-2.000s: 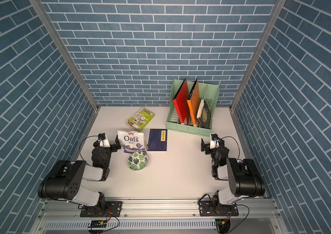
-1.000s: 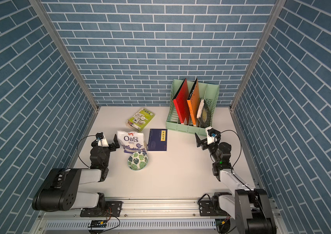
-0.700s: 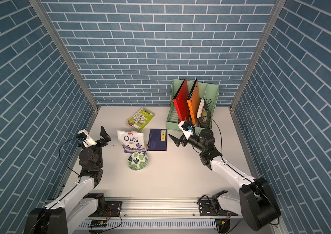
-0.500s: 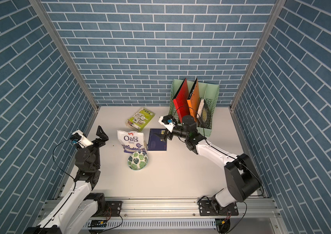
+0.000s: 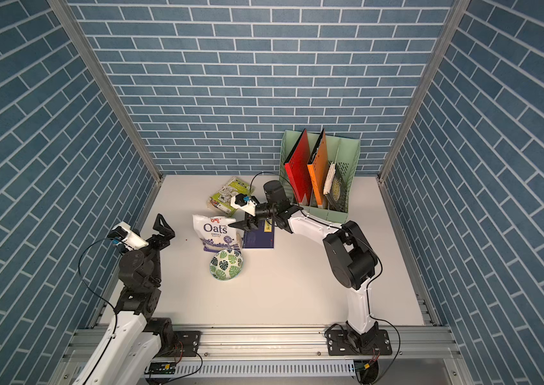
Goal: Pour the oats into the breakfast bowl
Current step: Pick up the oats bag from the center of the board.
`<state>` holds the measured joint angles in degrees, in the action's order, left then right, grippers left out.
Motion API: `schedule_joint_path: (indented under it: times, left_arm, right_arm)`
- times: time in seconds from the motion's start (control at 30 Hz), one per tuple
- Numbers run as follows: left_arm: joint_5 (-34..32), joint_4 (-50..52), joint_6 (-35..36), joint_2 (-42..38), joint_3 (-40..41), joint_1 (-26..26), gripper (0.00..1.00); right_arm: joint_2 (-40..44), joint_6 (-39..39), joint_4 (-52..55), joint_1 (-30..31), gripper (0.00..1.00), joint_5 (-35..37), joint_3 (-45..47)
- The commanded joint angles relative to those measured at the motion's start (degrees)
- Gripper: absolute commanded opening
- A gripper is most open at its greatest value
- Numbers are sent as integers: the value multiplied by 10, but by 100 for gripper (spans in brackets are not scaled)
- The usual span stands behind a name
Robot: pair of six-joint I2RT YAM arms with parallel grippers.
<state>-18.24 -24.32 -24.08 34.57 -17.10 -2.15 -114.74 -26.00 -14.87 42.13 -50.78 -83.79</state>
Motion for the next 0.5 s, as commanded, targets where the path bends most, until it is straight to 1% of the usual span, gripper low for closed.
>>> schedule_joint_path:
  times: [0.0,0.07,0.1,0.13,0.17,0.3,0.33,0.47]
  left_arm:
    - [-5,11,-2,7,-6,0,99]
    - [-6,12,-2,9,-6,0,100]
    - [-7,11,-2,10,-6,0,100]
    - [-6,12,-2,10,-6,0,100]
    - [-5,12,-2,11,-6,0,99]
    - [-3,12,-2,10,-9,0,100]
    - [-3,13,-3,10,-9,0,99]
    - [0,13,-6,9,-10,0,100]
  right_arm:
    - [-25,4,13,15,70,-30,-36]
    - [-37,10,14,17,61,-31,-48]
    - [-43,12,16,18,55,-32,-54]
    - [-48,13,18,19,45,-29,-59]
    - [-49,13,18,19,40,-26,-62]
    - [-48,15,15,21,7,0,-67]
    - [-46,15,16,21,0,8,-68]
    - [-34,17,14,22,0,46,-76]
